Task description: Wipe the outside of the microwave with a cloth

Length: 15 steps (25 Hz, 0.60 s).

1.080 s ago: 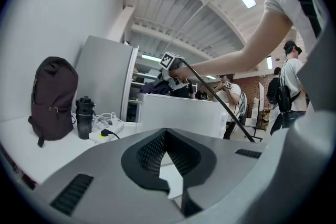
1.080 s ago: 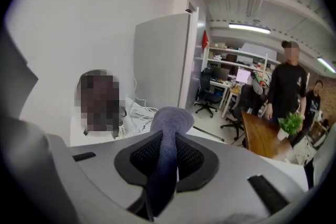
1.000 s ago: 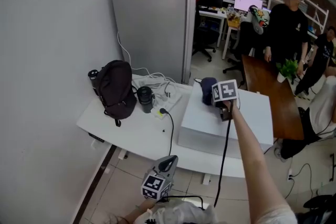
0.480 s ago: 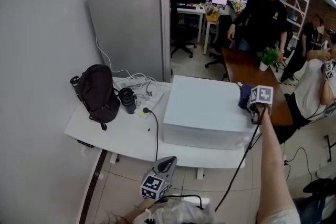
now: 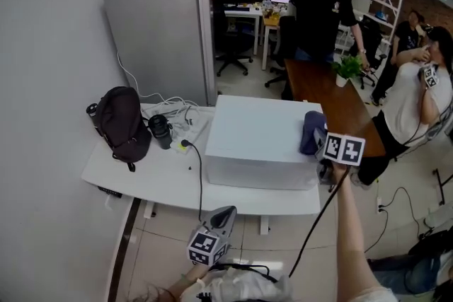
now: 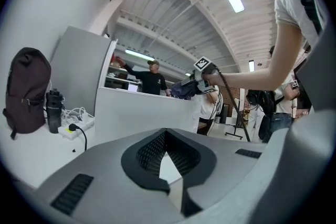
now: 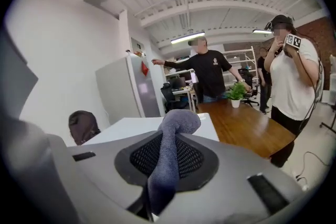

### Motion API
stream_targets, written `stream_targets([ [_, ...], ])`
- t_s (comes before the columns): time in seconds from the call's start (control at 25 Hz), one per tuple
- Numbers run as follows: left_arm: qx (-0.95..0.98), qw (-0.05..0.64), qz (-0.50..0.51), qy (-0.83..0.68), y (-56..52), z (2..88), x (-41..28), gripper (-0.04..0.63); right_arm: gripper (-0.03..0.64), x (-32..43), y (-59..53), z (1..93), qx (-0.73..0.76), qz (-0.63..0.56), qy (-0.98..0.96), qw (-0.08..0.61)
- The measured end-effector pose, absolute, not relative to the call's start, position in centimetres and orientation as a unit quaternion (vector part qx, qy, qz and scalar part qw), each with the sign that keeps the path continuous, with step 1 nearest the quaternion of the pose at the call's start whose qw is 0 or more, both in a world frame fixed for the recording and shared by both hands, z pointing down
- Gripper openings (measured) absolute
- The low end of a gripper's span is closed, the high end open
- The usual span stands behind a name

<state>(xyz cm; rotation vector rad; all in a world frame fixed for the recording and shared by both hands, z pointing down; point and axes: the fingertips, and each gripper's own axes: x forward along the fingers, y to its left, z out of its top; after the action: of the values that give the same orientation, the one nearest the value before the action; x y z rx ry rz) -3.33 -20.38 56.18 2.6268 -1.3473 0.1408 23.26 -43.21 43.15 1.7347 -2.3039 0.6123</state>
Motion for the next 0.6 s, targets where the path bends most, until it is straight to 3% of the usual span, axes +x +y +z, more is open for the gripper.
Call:
stream_targets([
  [0.24,0.867,0.132,0.046,-0.479,-16.6,58.6,-2.7,-0.014,0.078,17.0,-28.5,45.1,0.512,0.249,-0.822,-0.014],
  [0.4,0.866,0.146,0.049,-0.476,-14.0,59.3,-1.5,-0.014,0.078,15.2,-20.4,51.0,0.526,0.258,-0.81,0.026],
  [0.6,0.89,0.112,0.048,-0.44,-10.3,57.1,0.7,-0.014,0.078,13.9,-11.3,54.7,0.555,0.258,-0.789,0.049],
])
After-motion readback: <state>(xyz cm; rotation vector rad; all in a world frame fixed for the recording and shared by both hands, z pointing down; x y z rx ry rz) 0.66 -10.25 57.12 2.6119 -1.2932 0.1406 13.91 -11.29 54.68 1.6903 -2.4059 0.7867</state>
